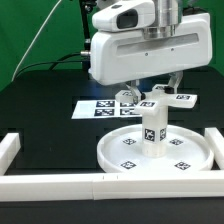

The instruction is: Assemble round table

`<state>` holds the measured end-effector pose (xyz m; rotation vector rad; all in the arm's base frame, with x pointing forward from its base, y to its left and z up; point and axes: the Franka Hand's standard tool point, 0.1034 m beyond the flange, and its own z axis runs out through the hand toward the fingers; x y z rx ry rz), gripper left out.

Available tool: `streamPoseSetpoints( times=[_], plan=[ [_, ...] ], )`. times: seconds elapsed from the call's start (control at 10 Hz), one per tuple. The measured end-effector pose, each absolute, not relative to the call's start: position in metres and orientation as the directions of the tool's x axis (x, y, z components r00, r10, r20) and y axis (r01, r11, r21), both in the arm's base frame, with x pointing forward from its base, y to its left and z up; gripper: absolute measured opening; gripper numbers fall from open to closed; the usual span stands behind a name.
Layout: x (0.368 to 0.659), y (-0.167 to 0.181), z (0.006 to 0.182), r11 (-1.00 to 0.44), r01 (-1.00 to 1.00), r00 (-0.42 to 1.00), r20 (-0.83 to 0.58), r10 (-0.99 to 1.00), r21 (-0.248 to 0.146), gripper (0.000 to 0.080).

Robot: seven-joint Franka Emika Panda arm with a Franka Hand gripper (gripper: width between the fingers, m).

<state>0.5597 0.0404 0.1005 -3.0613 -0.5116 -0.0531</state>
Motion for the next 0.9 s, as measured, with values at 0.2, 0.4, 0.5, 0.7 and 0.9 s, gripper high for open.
streamPoseSetpoints(
  times=[0.2, 0.4, 0.5, 0.7, 0.9],
  plan=[
    [0.5606, 0.0406, 0.1002, -0.988, 0.152, 0.988, 0.040, 0.151, -0.036, 0.0439],
    [0.5632, 0.0405, 0.0998, -0.993, -0.105, 0.993, 0.049, -0.107, -0.045, 0.0439],
    [0.5632, 0.0410, 0.0996, -0.969, -0.241, 0.969, 0.047, -0.244, -0.054, 0.0439],
    [0.5631, 0.0409, 0.0991, -0.836, -0.543, 0.836, 0.043, -0.547, -0.076, 0.0439],
    [0.5629, 0.0405, 0.0995, -0.658, -0.747, 0.658, 0.029, -0.752, -0.095, 0.0439]
  ],
)
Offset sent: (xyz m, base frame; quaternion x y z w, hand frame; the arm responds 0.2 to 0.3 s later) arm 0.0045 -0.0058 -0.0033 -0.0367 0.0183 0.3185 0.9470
